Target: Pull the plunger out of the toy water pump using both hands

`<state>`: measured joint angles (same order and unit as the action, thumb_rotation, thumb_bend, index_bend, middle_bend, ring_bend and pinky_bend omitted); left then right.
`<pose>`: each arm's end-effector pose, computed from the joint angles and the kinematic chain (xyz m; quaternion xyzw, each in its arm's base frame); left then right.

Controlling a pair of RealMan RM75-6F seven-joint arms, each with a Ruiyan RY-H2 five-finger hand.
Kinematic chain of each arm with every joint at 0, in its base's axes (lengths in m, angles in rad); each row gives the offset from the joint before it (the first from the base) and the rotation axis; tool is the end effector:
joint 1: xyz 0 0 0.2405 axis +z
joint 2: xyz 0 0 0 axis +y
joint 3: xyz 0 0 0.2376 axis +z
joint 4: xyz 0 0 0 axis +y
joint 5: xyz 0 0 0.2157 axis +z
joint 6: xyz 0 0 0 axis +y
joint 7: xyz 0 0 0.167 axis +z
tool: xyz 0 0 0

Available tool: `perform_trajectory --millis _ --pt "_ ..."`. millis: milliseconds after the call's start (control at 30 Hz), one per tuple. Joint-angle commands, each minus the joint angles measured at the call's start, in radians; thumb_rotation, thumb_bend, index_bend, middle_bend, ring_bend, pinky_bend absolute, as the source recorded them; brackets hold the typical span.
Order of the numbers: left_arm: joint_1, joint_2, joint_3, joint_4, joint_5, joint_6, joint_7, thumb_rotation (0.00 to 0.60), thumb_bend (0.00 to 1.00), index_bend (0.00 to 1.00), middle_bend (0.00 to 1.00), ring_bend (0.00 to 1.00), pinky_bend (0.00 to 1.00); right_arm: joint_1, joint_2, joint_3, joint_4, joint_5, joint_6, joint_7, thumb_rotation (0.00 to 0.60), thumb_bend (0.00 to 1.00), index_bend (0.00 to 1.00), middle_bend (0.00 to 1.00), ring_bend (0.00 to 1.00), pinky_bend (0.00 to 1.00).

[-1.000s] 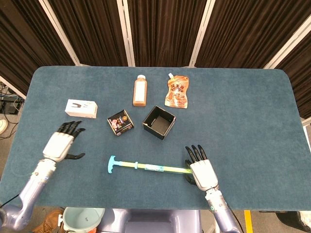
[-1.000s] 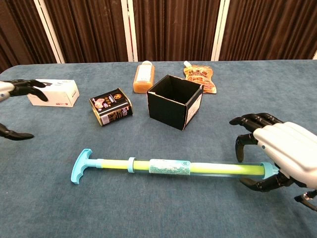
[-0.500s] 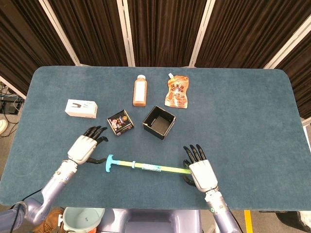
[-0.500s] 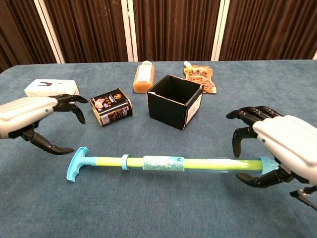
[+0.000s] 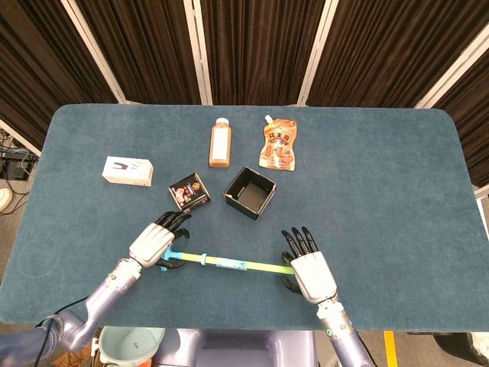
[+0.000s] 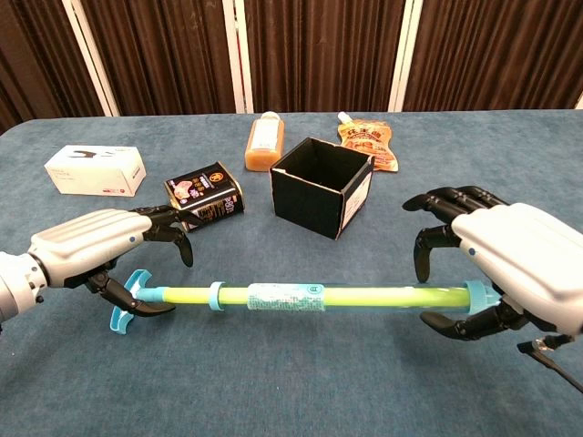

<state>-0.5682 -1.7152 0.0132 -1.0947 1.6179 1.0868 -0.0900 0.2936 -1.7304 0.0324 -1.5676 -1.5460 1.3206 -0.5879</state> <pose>-0.1954 0.2958 -0.0753 -0.7811 -0.3499 -0.3934 0.3358 -0.1416 -0.2204 -0.0465 0.7123 -0.3182 0.4143 0.4688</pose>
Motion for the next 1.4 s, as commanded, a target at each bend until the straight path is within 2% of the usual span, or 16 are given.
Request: perform_trajectory --millis 33,233,400,633,1233,1400 --pt "-0.007 -0.018 0.007 0.022 0.006 -0.001 -0.007 0.6 0.31 0.39 0.08 0.03 0.09 -0.001 0.006 0.001 -0.006 0.0 0.003 0.001 0.6 0.46 0.81 0.13 0.0 0.0" --pt "-0.011 -0.041 0.016 0.046 0.019 0.018 -0.017 0.6 0.55 0.56 0.13 0.03 0.09 -0.003 0.021 0.005 -0.024 -0.006 0.018 -0.008 0.6 0.46 0.81 0.13 0.0 0.0" --pt "-0.001 -0.056 0.022 0.061 0.035 0.066 -0.021 0.6 0.67 0.66 0.19 0.05 0.09 -0.005 0.036 0.016 -0.04 0.003 0.026 -0.014 0.6 0.51 0.82 0.14 0.0 0.0" --pt "0.015 -0.049 0.026 0.053 0.051 0.129 -0.02 0.6 0.68 0.68 0.22 0.06 0.09 -0.012 0.054 0.031 -0.041 0.025 0.038 -0.009 0.6 0.57 0.86 0.17 0.01 0.0" --pt "0.043 0.03 0.04 -0.037 0.062 0.187 0.047 0.6 0.68 0.69 0.22 0.06 0.09 -0.027 0.12 0.07 -0.035 0.047 0.082 0.062 0.6 0.58 0.88 0.19 0.03 0.0" --pt "0.058 0.075 0.058 -0.054 0.091 0.226 0.075 0.6 0.68 0.69 0.22 0.06 0.09 -0.031 0.157 0.087 -0.04 0.056 0.097 0.078 0.6 0.58 0.89 0.19 0.03 0.0"
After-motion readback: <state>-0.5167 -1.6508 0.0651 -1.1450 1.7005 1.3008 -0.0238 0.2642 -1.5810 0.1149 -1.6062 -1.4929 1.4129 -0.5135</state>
